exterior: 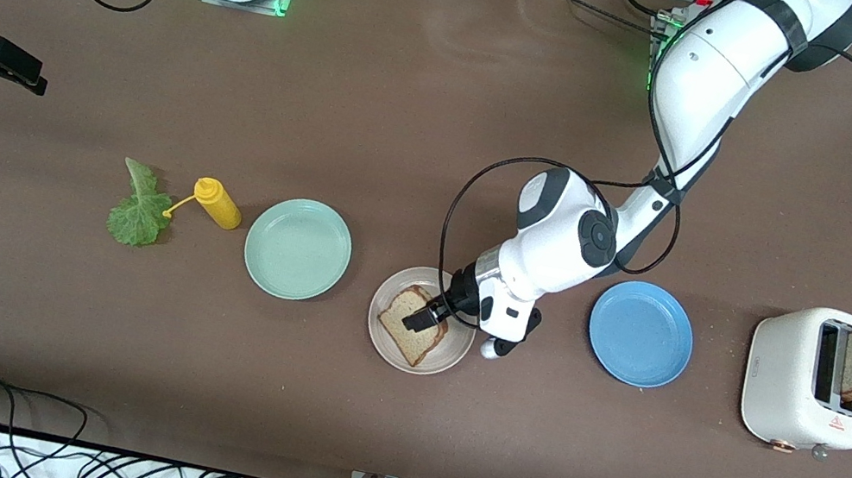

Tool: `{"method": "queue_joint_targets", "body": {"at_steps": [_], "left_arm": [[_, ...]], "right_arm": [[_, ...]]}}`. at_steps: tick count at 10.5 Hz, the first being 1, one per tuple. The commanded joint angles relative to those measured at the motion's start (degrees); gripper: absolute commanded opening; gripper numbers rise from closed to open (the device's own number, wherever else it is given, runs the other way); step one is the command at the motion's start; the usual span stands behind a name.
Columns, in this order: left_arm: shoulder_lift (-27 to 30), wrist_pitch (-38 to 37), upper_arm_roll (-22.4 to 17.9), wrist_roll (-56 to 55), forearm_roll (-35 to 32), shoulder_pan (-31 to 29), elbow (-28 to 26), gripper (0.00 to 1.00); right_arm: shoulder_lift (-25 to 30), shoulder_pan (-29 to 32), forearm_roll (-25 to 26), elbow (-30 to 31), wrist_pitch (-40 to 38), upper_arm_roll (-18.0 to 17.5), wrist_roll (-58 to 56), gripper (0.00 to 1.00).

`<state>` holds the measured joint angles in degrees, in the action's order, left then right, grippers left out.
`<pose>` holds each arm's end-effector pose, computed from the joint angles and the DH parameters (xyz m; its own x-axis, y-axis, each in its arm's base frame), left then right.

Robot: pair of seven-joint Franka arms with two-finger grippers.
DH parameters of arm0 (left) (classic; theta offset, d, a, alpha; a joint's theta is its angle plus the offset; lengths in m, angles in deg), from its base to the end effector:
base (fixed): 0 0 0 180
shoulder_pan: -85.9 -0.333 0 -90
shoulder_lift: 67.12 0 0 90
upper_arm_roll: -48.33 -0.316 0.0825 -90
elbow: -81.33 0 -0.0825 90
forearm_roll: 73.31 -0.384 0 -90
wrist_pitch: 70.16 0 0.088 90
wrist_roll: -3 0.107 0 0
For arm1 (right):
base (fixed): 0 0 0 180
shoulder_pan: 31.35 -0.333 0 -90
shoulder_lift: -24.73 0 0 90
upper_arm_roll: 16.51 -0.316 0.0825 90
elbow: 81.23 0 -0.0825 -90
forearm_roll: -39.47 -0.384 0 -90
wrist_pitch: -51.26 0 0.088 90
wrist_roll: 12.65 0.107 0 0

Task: Make sandwich on beige plate with both arms
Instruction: 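Lay the toast on the beige plate while the right gripper reaches the lettuce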

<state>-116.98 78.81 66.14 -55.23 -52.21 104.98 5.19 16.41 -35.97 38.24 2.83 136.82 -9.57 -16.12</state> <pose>0.6640 -0.4049 0.2684 0.7163 0.6385 -0.2814 0.6759 -0.5348 0.5071 0.5887 -0.0163 0.5841 0.9929 0.0212 -0.1172 0.0200 -0.9997 -0.0111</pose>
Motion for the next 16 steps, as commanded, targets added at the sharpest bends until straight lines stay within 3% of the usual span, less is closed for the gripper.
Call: {"method": "queue_joint_targets", "body": {"at_steps": [1,5,6,8,10,12,14,16], "left_arm": [[1.4,-8.0,-0.6,0.7,1.2,-1.0,0.2,1.0],[2.7,-13.4,-0.8,0.8,-3.2,-2.6,0.5,1.0],[4.1,-14.3,-0.9,0.8,-6.5,-3.9,0.5,1.0],[7.0,-20.4,-0.9,0.9,-19.5,-6.6,0.6,1.0],[10.8,-25.3,-0.4,5.5,-22.9,-10.1,0.5,1.0],[15.6,-32.9,-0.9,12.7,-23.1,-13.8,0.6,1.0],[20.4,-40.2,-1.1,21.0,-23.3,-19.1,0.6,1.0],[24.4,-46.1,-0.9,29.8,-26.6,-23.9,0.7,1.0]], "right_arm": [[0.0,0.4,-5.2,-0.7,1.2,0.2,-0.3,1.0],[-1.5,-0.5,-3.5,-0.4,1.3,-0.2,-0.2,1.0],[-2.9,-0.7,-2.7,-0.4,1.8,-0.3,-0.2,1.0],[-7.4,-0.1,-2.6,-0.1,3.5,-0.1,-1.0,1.0],[-9.2,0.1,-2.6,2.1,7.0,0.0,-3.6,1.0],[-9.1,0.8,-2.6,9.7,14.7,0.5,-11.7,1.0],[-9.2,2.2,-2.9,19.5,27.1,1.0,-20.0,1.0],[-11.6,3.0,-2.8,24.6,34.6,1.1,-22.7,1.0]]}}
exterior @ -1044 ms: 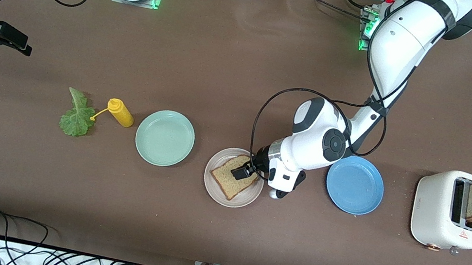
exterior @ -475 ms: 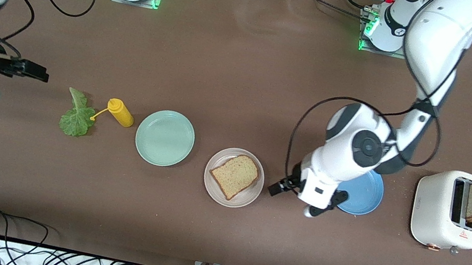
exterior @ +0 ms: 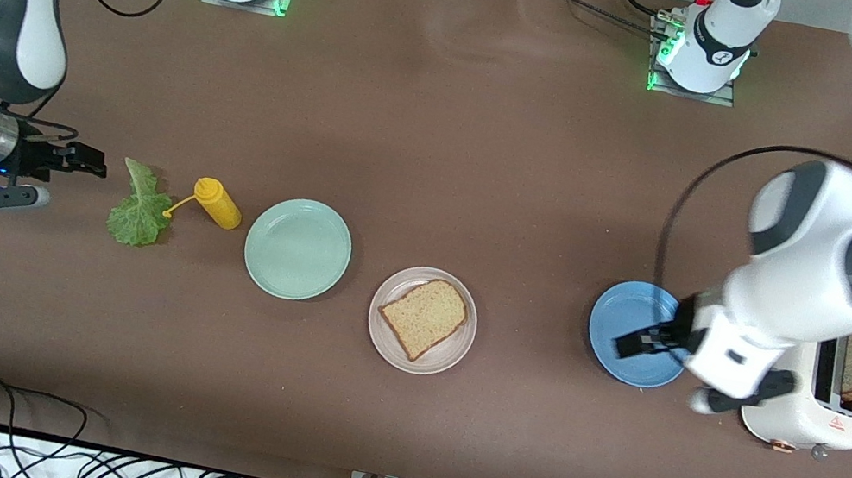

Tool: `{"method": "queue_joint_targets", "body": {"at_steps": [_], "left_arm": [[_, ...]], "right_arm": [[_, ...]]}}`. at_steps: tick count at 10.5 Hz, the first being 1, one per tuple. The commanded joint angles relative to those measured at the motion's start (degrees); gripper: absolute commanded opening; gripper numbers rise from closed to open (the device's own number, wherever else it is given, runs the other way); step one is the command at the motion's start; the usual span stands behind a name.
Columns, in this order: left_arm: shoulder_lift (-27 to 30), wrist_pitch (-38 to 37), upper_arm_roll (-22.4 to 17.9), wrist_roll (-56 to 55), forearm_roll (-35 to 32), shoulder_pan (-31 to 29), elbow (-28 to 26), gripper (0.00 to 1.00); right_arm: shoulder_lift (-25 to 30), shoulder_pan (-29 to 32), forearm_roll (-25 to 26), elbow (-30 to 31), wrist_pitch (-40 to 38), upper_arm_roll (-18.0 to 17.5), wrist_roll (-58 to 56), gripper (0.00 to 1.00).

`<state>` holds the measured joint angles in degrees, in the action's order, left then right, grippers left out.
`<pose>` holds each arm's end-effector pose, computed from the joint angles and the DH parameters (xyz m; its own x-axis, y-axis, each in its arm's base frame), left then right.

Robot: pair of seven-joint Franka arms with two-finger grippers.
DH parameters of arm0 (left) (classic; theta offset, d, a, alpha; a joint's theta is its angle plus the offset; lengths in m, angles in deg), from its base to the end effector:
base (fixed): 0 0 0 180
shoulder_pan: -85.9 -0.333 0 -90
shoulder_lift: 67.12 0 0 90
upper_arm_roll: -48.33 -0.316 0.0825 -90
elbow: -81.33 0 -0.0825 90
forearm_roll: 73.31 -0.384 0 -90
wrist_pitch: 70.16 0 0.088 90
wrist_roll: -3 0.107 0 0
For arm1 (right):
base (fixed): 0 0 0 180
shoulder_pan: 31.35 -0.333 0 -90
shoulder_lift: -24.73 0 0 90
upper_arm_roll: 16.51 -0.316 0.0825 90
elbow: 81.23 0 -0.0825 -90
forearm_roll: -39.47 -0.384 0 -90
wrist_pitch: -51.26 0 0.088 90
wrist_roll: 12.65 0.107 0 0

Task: Make sandwich on beige plate with both arms
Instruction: 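Grasp the lettuce leaf with the right gripper while the left gripper returns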

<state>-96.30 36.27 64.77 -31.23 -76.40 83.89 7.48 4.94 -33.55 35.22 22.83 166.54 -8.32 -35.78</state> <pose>0.6991 -0.1301 0.4716 0.9310 0.3647 0.0162 0.3606 -0.9257 0.1145 0.6182 -0.0549 0.3400 0.9553 0.2663 -0.1281 0.2593 -0.9633 -0.0694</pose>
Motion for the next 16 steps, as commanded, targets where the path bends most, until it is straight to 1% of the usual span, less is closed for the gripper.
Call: {"method": "queue_joint_targets", "body": {"at_steps": [1,3,4,5,6,7,8,9,10,13,14,16], "left_arm": [[5.2,-5.7,0.3,10.3,-2.9,-4.5,-1.5,1.0],[7.6,-8.2,0.3,22.3,-5.9,-7.0,-1.5,0.99],[9.0,-9.2,0.3,27.8,-6.1,-8.1,-1.4,0.98],[9.9,-11.2,0.5,31.2,-6.0,-8.6,-1.2,0.95],[10.7,-12.9,0.7,32.9,-5.2,-9.3,-1.2,0.96],[11.2,-13.9,0.8,32.9,-5.1,-9.4,-1.2,1.0],[11.9,-14.0,0.7,32.6,-5.0,-9.5,-1.2,1.0],[12.1,-14.0,0.6,32.5,-3.2,-10.6,-1.2,1.0],[12.4,-14.1,0.6,32.2,-1.1,-11.4,-1.3,1.0],[12.4,-14.4,0.6,32.6,-1.6,-12.1,-2.2,1.0],[12.4,-15.4,0.5,32.8,-1.6,-12.1,-2.1,1.0],[12.5,-16.0,0.7,32.6,-1.6,-12.1,-2.2,1.0]], "right_arm": [[-2.2,0.9,0.0,5.2,6.4,-0.2,-5.6,1.0],[-6.6,1.6,-0.5,5.2,7.3,-0.3,-6.0,1.0],[-8.5,1.6,-0.7,5.3,7.3,-0.5,-6.0,1.0],[-9.9,1.6,-0.7,5.3,7.3,-0.5,-7.4,1.0],[-11.1,1.7,-0.8,5.3,7.4,-0.5,-8.9,1.0],[-11.5,1.7,-0.8,5.2,7.4,-0.5,-9.0,0.74],[-11.5,1.6,-0.8,4.8,7.1,-0.5,-8.9,0.38],[-11.5,1.8,-0.7,4.5,6.9,-0.5,-8.9,0.14],[-11.5,1.8,-0.6,4.5,7.0,-0.5,-9.0,0.0],[-11.1,1.0,-0.2,3.5,6.2,-0.8,-9.2,0.0],[-11.1,1.0,-0.2,2.1,5.9,-0.8,-9.2,0.0],[-10.9,1.0,-0.2,-2.1,1.0,-0.7,-9.0,0.0]]}}
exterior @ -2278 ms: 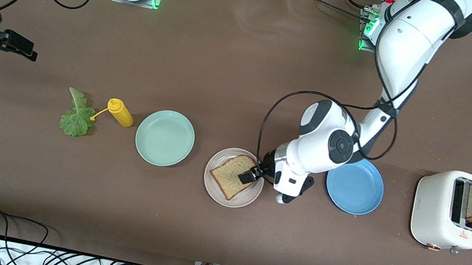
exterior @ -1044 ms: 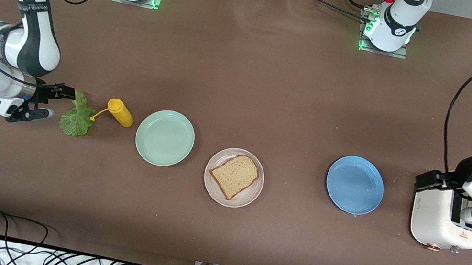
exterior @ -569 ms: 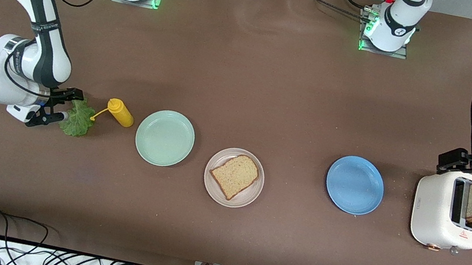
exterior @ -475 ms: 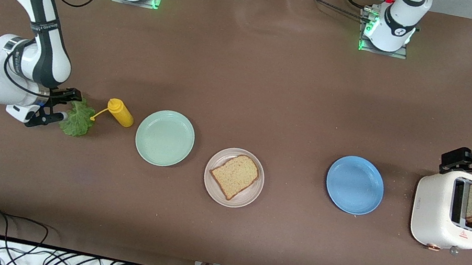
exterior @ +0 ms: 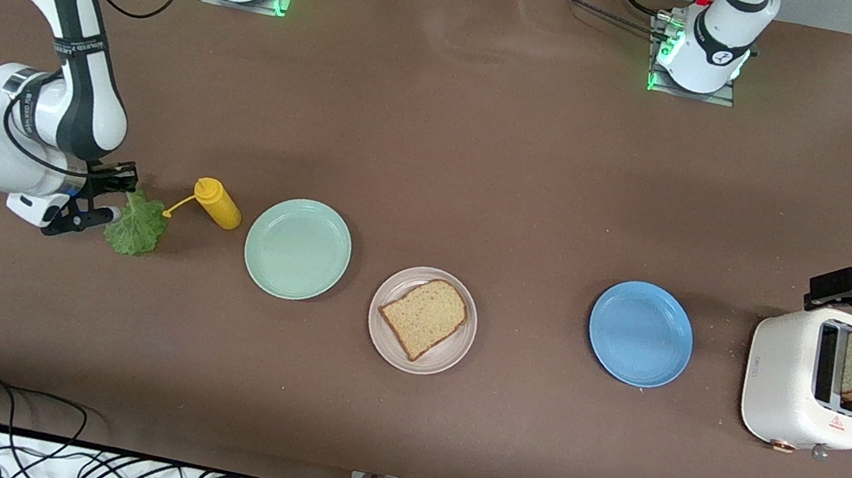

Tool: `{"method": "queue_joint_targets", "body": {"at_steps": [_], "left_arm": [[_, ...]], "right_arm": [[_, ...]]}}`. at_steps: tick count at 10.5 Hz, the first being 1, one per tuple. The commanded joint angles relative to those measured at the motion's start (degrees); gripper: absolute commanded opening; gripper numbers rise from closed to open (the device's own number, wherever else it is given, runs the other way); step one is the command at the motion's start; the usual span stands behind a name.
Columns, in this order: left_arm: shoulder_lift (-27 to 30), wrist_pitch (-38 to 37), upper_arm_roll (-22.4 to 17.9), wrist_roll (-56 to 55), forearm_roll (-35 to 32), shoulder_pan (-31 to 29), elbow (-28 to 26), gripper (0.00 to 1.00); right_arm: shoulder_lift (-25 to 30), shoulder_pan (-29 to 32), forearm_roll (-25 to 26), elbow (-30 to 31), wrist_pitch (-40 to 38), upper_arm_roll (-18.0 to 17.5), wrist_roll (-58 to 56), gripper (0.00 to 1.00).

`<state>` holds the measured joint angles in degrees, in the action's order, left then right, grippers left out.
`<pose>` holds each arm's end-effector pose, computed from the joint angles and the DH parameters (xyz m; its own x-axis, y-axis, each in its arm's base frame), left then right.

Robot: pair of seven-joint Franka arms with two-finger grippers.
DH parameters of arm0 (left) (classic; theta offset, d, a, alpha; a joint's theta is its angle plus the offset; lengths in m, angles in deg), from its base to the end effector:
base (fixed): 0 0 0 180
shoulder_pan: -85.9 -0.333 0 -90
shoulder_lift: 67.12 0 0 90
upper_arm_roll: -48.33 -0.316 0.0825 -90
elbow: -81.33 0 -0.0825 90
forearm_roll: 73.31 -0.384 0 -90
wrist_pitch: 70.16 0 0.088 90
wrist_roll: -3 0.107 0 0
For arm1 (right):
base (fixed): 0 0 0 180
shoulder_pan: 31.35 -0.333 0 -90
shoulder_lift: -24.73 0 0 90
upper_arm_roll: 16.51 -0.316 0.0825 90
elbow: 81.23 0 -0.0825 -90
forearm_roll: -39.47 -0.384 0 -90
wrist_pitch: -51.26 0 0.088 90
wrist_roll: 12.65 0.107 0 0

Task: Make sandwich on beige plate with both arms
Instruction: 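Grasp the lettuce leaf with the right gripper while the left gripper returns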

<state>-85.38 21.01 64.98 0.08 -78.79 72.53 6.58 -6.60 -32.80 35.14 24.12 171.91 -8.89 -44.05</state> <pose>0.6475 0.0031 0.5664 0.9998 0.0039 -0.0191 0.0038 -1.0000 -0.0067 0.6110 -0.0590 0.2127 0.8872 0.3944 -0.2393 0.3743 -0.9186 -0.1263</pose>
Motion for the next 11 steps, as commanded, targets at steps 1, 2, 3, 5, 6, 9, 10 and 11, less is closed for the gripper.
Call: {"method": "queue_joint_targets", "body": {"at_steps": [1,2,3,5,6,9,10,11], "left_arm": [[1.6,-1.1,0.5,1.3,0.8,-0.7,-1.0,1.0],[1.7,-1.1,0.4,1.5,0.8,-0.8,-0.9,1.0],[1.9,-1.2,0.3,1.7,0.9,-0.9,-0.9,1.0],[1.9,-1.2,0.3,1.6,0.8,-1.0,-1.0,1.0],[1.9,-1.2,0.3,1.6,0.9,-1.0,-1.1,1.0],[1.9,-1.2,0.4,1.4,0.9,-1.0,-1.3,1.0],[1.9,-1.3,0.4,1.4,0.8,-1.0,-1.3,1.0],[1.9,-2.2,0.4,1.7,0.8,-0.9,-1.3,1.0]], "right_arm": [[0.7,0.3,-0.2,-6.2,-7.2,-0.2,-0.8,0.0],[0.7,0.3,-0.2,-9.2,-10.4,-0.2,-0.7,0.0],[0.7,0.3,-0.3,-12.8,-13.7,-0.2,-0.4,0.0],[0.7,0.1,-0.8,-19.7,-19.5,-0.3,0.1,0.0],[0.7,-0.2,-1.3,-22.3,-21.4,-0.9,1.0,0.0],[0.7,-0.7,-1.7,-24.9,-23.2,-5.8,12.6,0.0],[0.7,-0.7,-1.6,-25.0,-23.1,-8.6,17.8,0.0],[0.7,-0.7,-1.6,-25.0,-22.6,-11.6,23.3,0.0]]}}
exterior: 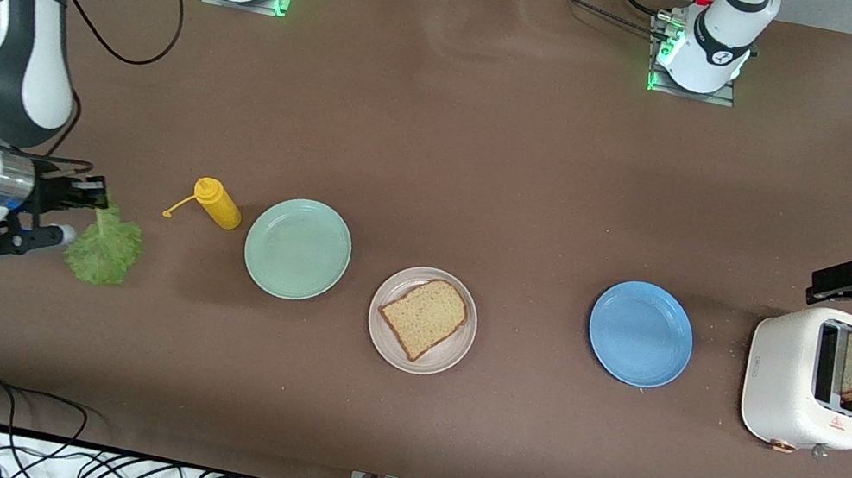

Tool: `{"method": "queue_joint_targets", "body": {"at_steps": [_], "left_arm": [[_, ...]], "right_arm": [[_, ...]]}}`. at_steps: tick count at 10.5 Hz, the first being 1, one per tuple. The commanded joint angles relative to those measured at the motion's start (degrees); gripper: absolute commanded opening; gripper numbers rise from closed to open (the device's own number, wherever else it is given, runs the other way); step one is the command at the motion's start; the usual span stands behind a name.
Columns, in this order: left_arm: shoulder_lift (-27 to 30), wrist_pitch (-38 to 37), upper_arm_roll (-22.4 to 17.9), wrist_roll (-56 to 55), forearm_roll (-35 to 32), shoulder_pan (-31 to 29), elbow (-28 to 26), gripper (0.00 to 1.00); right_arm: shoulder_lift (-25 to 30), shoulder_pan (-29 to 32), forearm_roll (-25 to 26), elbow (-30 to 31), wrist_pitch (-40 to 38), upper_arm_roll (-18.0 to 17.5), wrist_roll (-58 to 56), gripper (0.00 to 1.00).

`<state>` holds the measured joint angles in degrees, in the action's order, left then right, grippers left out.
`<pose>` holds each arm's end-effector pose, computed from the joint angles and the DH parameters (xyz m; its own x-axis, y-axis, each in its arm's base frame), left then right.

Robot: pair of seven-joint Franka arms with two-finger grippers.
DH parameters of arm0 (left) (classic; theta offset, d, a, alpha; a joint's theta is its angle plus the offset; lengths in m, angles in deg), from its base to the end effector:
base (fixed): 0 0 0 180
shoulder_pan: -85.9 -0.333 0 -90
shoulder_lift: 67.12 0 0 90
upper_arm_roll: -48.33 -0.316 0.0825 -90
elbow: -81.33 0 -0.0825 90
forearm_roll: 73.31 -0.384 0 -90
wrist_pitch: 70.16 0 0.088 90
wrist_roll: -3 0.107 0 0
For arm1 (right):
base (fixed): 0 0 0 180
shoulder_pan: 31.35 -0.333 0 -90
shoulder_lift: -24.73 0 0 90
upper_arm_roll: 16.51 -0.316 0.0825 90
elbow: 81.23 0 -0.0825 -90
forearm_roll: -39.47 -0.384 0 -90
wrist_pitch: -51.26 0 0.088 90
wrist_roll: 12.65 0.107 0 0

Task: Make sandwich on beige plate with both arms
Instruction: 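Carry the lettuce onto the toast with the right gripper and release it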

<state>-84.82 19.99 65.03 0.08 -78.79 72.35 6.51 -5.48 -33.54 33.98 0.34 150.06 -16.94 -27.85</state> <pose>0.6433 0.0041 0.5705 0.9996 0.0063 -0.0285 0.0060 -0.9999 -0.0096 0.6783 0.0390 0.3751 0.9374 0.2898 -0.1931 0.2640 -0.9530 -0.1484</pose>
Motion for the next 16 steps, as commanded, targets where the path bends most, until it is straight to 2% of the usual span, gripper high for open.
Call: {"method": "queue_joint_targets", "body": {"at_steps": [1,2,4,7,10,13,14,16], "left_arm": [[1.3,-1.3,0.3,1.8,0.8,-0.7,-1.2,1.0],[1.3,-1.3,0.3,1.8,0.8,-0.8,-1.2,1.0],[1.3,-1.3,0.3,1.7,0.8,-0.7,-1.2,1.0],[1.3,-1.4,0.3,1.7,0.8,-0.7,-1.2,1.0],[1.3,-1.5,0.3,1.7,0.8,-0.7,-1.2,1.0],[1.3,-1.5,0.3,1.8,0.7,-0.8,-1.2,1.0],[1.3,-1.5,0.3,1.8,0.8,-0.8,-1.2,1.0],[1.3,-1.6,0.3,1.8,0.7,-0.8,-1.3,1.0]], "right_arm": [[-0.4,0.1,-0.5,-1.3,-0.5,-6.7,14.0,0.0],[-0.5,-0.4,-0.4,-1.2,0.9,-9.9,21.4,0.0],[-1.1,-3.0,-0.5,-1.2,3.6,-13.1,34.3,0.0],[-3.9,-11.8,-0.4,-1.2,13.6,-13.3,50.9,0.0],[-10.8,-19.9,-0.3,-1.2,33.7,-13.3,71.1,0.0],[-17.1,-24.5,-0.3,-1.3,53.2,-13.2,83.3,0.0],[-18.9,-25.6,-0.3,-1.3,58.4,-13.2,86.9,0.0],[-21.9,-27.2,-0.2,-1.3,63.6,-13.2,90.2,0.0]]}}
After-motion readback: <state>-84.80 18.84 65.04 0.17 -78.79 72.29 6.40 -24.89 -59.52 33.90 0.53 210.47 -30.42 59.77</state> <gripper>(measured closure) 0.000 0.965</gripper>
